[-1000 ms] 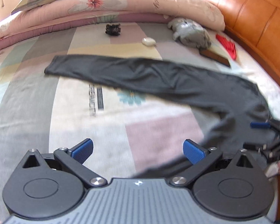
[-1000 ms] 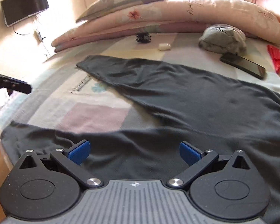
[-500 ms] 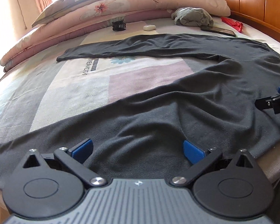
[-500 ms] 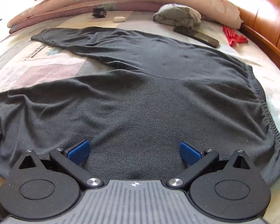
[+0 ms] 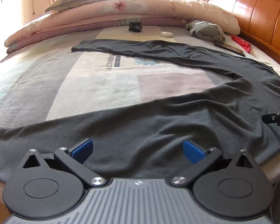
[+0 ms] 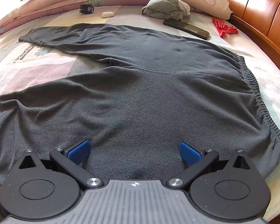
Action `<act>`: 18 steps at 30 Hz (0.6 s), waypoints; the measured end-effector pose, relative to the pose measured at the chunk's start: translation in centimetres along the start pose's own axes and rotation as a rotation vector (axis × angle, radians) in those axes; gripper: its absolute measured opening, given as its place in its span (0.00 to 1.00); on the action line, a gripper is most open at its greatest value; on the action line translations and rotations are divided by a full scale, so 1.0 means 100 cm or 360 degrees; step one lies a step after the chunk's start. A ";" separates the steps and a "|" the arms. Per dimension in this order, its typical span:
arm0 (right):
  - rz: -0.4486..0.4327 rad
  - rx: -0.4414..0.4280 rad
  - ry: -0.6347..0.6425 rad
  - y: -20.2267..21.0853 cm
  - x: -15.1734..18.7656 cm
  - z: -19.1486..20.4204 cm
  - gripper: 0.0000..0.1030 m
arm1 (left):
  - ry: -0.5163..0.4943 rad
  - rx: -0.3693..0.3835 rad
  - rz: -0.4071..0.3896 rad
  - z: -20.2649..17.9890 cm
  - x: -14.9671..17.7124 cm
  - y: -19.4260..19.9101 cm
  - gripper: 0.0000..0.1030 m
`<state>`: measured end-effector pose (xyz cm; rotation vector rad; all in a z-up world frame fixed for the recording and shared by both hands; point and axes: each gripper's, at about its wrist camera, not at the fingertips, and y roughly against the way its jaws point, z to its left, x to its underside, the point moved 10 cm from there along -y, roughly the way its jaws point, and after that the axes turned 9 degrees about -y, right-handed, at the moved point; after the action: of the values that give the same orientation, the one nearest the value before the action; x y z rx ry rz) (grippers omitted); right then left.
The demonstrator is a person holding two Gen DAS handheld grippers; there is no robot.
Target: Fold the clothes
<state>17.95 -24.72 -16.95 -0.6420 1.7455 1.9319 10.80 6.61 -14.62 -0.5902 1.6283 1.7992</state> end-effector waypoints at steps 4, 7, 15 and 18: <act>-0.0046 -0.0015 0.0003 0.002 0.002 -0.001 1.00 | 0.0081 0.0042 0.0037 0.008 0.022 -0.003 0.99; -0.0060 -0.0023 -0.0003 0.002 0.002 -0.001 1.00 | 0.0088 0.0090 0.0044 0.011 0.029 0.007 0.99; -0.0104 -0.0046 -0.0009 0.004 0.004 -0.002 1.00 | 0.0159 -0.0130 -0.0025 0.089 0.001 0.012 0.99; -0.0097 -0.0053 -0.0007 0.004 0.003 -0.003 1.00 | 0.0229 -0.0161 -0.0003 0.122 0.005 0.002 0.99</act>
<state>17.46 -25.04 -16.87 -0.6942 1.6754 1.9231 11.41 18.69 -13.20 -0.7827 1.6363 1.8842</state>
